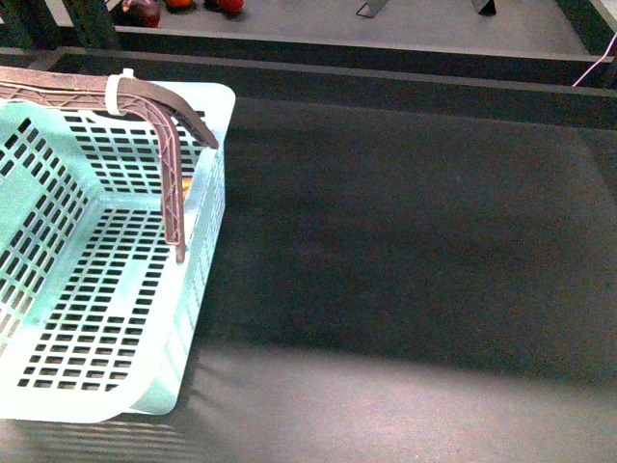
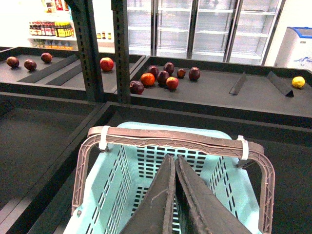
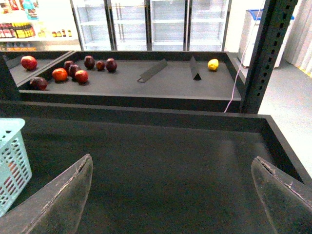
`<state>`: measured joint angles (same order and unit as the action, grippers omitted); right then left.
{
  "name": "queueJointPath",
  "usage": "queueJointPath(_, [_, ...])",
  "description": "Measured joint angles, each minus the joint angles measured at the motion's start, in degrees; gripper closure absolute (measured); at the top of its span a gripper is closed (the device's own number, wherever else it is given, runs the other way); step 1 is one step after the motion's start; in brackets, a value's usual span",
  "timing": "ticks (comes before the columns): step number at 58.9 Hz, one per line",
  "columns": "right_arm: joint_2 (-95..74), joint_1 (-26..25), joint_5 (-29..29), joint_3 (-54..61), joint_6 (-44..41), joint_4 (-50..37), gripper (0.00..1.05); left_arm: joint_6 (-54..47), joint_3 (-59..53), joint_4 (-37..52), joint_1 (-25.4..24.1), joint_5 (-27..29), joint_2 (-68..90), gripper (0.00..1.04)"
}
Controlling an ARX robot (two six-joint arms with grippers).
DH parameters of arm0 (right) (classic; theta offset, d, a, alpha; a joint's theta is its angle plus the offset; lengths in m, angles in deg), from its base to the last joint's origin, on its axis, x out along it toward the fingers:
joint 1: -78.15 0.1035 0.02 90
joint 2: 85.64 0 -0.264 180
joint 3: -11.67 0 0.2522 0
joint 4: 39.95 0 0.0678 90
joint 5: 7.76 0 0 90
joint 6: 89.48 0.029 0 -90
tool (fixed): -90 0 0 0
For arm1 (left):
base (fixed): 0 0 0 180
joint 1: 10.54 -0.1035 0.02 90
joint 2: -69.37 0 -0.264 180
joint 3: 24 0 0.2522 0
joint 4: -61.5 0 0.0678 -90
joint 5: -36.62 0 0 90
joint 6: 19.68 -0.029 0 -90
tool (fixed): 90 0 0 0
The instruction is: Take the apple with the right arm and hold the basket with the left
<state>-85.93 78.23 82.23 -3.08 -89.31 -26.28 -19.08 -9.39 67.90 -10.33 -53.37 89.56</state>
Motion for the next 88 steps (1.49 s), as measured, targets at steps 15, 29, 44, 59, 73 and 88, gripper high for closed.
queueJointPath(15, [0.0, 0.0, 0.0, 0.0, 0.0, 0.0, 0.09, 0.0, 0.0, -5.92, 0.0, 0.0, -5.97, 1.01])
queueJointPath(29, [0.0, 0.0, 0.0, 0.0, 0.0, 0.02, 0.09, 0.0, 0.0, -9.88, 0.0, 0.0, -9.92, 1.01])
queueJointPath(44, [0.02, 0.0, 0.0, 0.0, 0.0, 0.02, 0.09, 0.0, 0.02, -19.98, 0.0, 0.0, -19.71, 1.01])
queueJointPath(59, [0.02, 0.0, 0.0, 0.0, 0.0, 0.02, 0.09, 0.0, 0.02, -20.09, 0.0, 0.0, -19.82, 1.01])
queueJointPath(73, [0.02, 0.0, 0.0, 0.02, 0.0, 0.02, 0.09, 0.0, 0.02, -20.09, 0.0, 0.0, -19.82, 1.01])
queueJointPath(88, [0.02, 0.0, 0.0, 0.02, 0.0, 0.0, 0.09, 0.02, 0.02, -20.09, 0.0, 0.0, -19.82, 0.58])
